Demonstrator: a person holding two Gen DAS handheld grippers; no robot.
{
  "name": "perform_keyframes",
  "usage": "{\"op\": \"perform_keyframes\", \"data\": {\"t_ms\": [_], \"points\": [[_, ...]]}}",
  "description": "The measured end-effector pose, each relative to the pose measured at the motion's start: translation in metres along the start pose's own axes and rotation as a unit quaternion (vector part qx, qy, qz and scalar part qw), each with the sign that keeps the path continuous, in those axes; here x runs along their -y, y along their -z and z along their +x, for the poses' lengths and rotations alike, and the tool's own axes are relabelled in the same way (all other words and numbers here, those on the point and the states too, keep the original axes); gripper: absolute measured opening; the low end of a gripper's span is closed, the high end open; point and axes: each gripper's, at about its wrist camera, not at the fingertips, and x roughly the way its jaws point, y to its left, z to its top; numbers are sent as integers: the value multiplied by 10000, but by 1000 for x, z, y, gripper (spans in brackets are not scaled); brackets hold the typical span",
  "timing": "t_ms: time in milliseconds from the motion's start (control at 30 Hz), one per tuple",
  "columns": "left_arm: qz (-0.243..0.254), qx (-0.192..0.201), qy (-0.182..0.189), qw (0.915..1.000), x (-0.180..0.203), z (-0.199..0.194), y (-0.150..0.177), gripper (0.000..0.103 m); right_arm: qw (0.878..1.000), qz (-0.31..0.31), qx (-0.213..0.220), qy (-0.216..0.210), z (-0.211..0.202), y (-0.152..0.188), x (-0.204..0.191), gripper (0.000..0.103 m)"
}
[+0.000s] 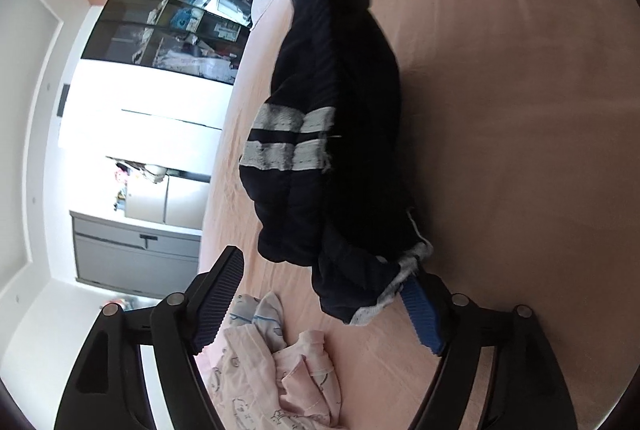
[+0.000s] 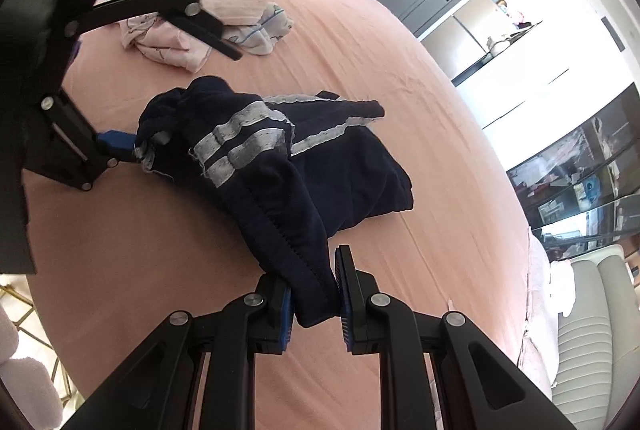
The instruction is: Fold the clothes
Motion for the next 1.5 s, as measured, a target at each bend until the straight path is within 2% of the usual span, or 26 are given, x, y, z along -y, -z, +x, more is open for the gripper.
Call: {"op": "perform_keyframes", "data": {"t_ms": [133,167,200,233,267,400,500,567,633,667,800,1000,1233,1333,1400,1467,1500], "points": [[-106,278,97,9995,-3,-7,1,75,9999,-126,82,10,-1,1,-4,16],[-143,318,151,9993,-5,-7,-1,70,9999,-151,78,4,0,2,-4,16],[-173,370,201,9990,-6,-8,-3,51,9998,-175,74,-1,1,2,-5,16],[-204,432,254,9985,-7,-10,-4,40,9998,-195,71,-9,2,3,-5,16],[-220,481,249,9983,-8,-11,-5,24,9998,-149,73,-57,3,4,-4,16],[-182,557,348,9977,-9,-12,-10,20,9996,-28,85,-254,7,6,1,17],[-486,505,572,9959,-19,-9,-12,20,9997,-44,70,-235,9,8,2,21],[-807,469,741,9929,-31,-6,-14,20,9997,-179,158,-81,9,12,-2,52],[-1043,481,867,9896,-41,-5,-14,20,9987,-361,364,75,6,17,-7,69],[-1148,494,923,9879,-45,-5,-13,20,9979,-460,441,144,4,19,-10,71],[-1449,482,1105,9821,-56,-3,-13,20,9914,-1066,533,545,5,27,-33,71],[-1676,536,1199,9771,-64,-10,-10,20,9672,-2058,576,1373,22,40,-65,71],[-1916,576,1384,9700,-59,-28,7,20,9562,-2346,608,1641,35,32,-68,71],[-1889,621,1469,9690,-63,-30,6,20,9641,-2119,612,1478,35,26,-63,70],[-1837,636,1511,9692,-63,-32,6,20,9709,-1927,643,1270,32,22,-60,63],[-1772,635,1555,9697,-60,-34,8,20,9785,-1691,614,1011,28,19,-56,24],[-1739,635,1576,9700,-59,-35,9,20,9818,-1575,598,880,26,18,-55,18]]}}
